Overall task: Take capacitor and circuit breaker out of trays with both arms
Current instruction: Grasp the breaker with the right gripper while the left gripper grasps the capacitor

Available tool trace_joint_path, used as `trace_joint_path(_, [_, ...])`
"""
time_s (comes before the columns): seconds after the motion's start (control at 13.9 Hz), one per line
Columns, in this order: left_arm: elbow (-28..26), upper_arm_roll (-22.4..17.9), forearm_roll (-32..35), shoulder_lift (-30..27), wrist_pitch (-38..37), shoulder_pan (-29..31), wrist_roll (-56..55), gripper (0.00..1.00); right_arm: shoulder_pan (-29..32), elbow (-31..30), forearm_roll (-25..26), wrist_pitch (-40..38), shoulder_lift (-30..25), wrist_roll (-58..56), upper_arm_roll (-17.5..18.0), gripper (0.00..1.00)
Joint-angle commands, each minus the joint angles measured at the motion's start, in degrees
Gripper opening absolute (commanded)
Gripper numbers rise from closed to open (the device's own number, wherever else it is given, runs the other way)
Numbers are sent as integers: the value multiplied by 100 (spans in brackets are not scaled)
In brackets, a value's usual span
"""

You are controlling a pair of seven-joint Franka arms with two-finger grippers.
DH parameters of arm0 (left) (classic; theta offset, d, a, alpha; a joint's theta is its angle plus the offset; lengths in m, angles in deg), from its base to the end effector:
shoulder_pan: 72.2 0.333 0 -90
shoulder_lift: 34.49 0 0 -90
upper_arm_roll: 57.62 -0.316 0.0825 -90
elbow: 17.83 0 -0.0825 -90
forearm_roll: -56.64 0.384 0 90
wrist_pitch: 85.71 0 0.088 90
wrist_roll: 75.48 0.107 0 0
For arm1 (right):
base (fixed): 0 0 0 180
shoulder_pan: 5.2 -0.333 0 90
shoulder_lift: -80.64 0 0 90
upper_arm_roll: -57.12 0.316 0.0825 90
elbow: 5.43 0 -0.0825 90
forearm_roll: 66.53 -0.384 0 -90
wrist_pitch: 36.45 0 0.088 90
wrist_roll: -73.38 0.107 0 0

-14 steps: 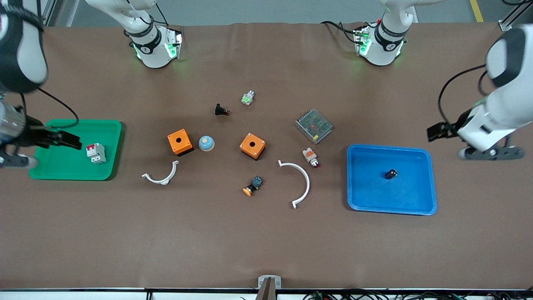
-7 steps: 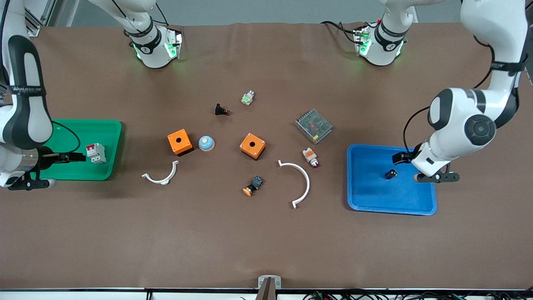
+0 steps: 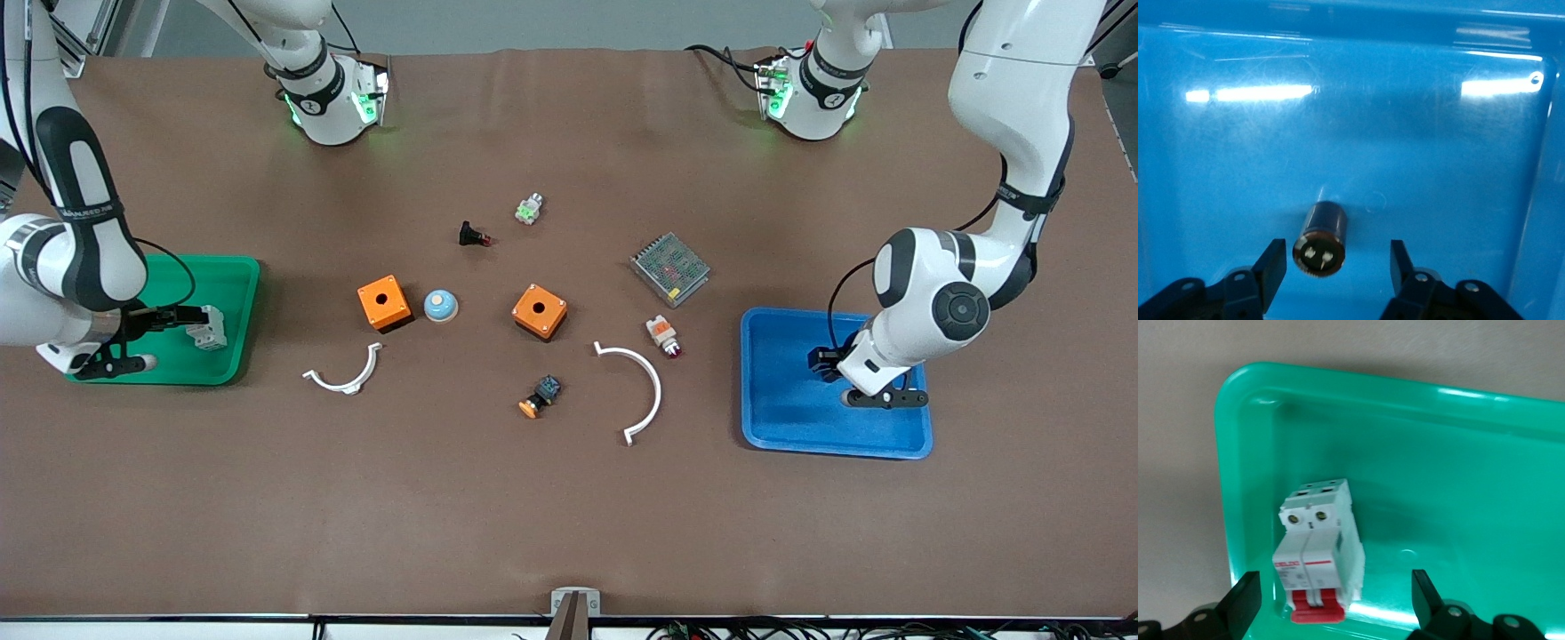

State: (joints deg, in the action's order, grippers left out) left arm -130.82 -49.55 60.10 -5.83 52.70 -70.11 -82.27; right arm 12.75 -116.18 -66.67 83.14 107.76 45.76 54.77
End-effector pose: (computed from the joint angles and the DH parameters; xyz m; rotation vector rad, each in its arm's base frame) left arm 0.6062 -0.0610 0.2118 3.1173 -0.0261 -0.0833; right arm 0.5501 -0.2028 0.2182 -2.9887 -0.1911 0.4504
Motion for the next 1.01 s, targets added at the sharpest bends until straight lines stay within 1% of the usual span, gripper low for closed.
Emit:
trace_joint_path(0.0, [146,2,111,158,159,10,-86,65,6,-192,-153,29,-181,-68,42,99])
trace_joint_path(0.07, [155,2,111,184,168,19,-86,64,6,-271,-153,99,-164,-77,42,97])
trace_joint_path(0.14, [164,2,111,202,168,19,-86,63,6,-341,-153,239,-163,-85,42,92])
trace_joint_path(0.22, [172,-7,111,254,177,28,-86,62,6,-368,-153,275,-155,-94,42,80])
trace_joint_path(0.43, [129,-7,111,272,168,54,-85,61,-20,-298,-144,284,-146,-322,42,31])
trace_joint_path(0.5, [120,-7,120,264,142,54,-77,61,-64,-246,-144,293,-146,-349,59,19])
trace_joint_path(0.58, [120,-7,120,272,133,54,-68,59,-160,-193,-136,293,-155,-358,68,9])
trace_joint_path(0.65, [120,-15,112,272,133,54,-59,56,-257,-45,-135,223,-163,-349,77,2])
trace_joint_path(0.72, [129,-16,120,272,124,63,-59,52,-388,183,-135,101,-181,-323,103,0])
trace_joint_path(0.79, [129,-16,120,272,116,54,-68,45,-589,447,-144,-196,-207,-262,103,0])
trace_joint_path(0.86, [146,-16,112,272,98,63,-68,33,-696,710,-240,-486,-207,-183,112,1])
trace_joint_path(0.94, [146,-16,111,238,89,63,-85,5,-801,904,-502,-594,-207,9,121,1])
